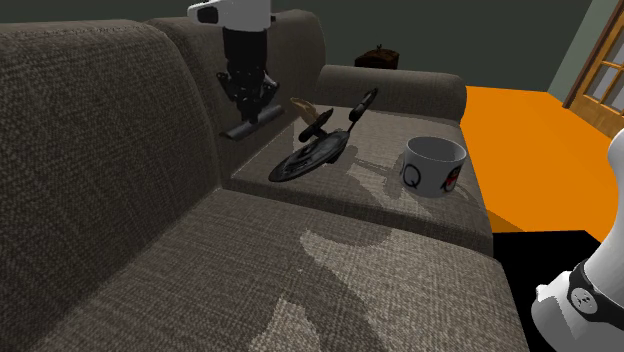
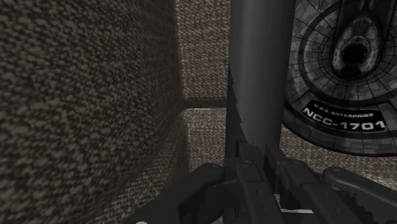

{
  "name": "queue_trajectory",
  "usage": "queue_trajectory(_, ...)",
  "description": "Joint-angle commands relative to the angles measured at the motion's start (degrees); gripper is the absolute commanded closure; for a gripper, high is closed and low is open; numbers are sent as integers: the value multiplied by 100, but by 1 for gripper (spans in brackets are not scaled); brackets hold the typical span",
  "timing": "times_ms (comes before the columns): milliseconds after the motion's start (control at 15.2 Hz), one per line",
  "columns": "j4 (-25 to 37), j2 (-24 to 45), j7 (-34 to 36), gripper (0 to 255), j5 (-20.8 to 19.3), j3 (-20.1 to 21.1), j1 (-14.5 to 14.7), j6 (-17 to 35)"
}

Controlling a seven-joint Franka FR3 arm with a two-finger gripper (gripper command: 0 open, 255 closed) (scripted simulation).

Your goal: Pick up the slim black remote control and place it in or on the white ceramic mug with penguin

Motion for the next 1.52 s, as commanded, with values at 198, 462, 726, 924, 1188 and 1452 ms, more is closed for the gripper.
queue_trajectory(198, 290, -64, 47, 255, -52, -24, -7, -343)
queue_trajectory(462, -1009, -1070, 96, 255, -544, -192, 252, 82)
queue_trajectory(726, -2099, -2054, 247, 255, -1123, -283, 353, 358)
queue_trajectory(924, -2815, -2784, 389, 255, -1578, -286, 303, 466)
queue_trajectory(1188, -3660, -3730, 544, 255, -2145, -221, 80, 484)
queue_trajectory(1452, -4396, -4643, 610, 255, -2627, -132, -265, 373)
